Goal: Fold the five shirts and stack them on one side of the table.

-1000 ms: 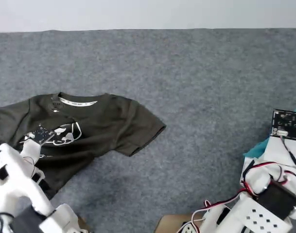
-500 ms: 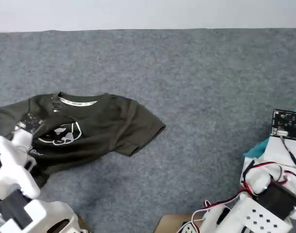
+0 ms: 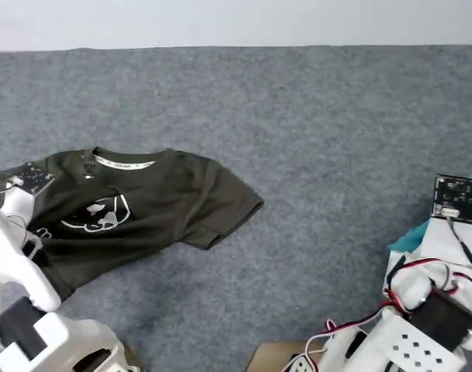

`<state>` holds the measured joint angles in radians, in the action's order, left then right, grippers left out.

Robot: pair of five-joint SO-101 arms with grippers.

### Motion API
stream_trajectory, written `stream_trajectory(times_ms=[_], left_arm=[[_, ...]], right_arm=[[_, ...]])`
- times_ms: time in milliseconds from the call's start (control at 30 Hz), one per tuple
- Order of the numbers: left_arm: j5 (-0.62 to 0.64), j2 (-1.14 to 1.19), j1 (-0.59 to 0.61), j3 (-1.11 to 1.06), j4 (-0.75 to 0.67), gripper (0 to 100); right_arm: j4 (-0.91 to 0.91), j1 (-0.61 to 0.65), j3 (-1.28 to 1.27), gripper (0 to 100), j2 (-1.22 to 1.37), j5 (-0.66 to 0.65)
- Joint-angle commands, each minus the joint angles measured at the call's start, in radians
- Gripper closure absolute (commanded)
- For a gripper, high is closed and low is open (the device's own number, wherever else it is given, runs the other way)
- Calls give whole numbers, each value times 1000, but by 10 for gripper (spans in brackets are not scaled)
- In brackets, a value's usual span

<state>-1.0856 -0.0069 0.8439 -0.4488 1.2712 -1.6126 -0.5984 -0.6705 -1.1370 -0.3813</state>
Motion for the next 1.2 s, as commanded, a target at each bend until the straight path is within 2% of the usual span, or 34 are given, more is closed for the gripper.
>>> stream_trajectory(times_ms=[0, 333, 467, 700, 1000, 1100, 1167], left_arm=[[6, -6, 5, 71, 55, 863], [0, -6, 11, 124, 163, 863], [9, -6, 15, 150, 160, 863], [138, -6, 5, 387, 166, 860], [133, -3, -41, 455, 344, 859], [72, 0, -46, 449, 457, 859], [38, -8, -46, 414, 485, 859]], right_arm=[[7, 10, 9, 987, -16, -3], [7, 10, 8, 987, -16, -3], [7, 10, 8, 987, -16, -2], [8, 10, 5, 987, -16, -2], [8, 12, 5, 987, -16, -2], [8, 12, 5, 987, -16, -2], [8, 12, 5, 987, -16, -2]])
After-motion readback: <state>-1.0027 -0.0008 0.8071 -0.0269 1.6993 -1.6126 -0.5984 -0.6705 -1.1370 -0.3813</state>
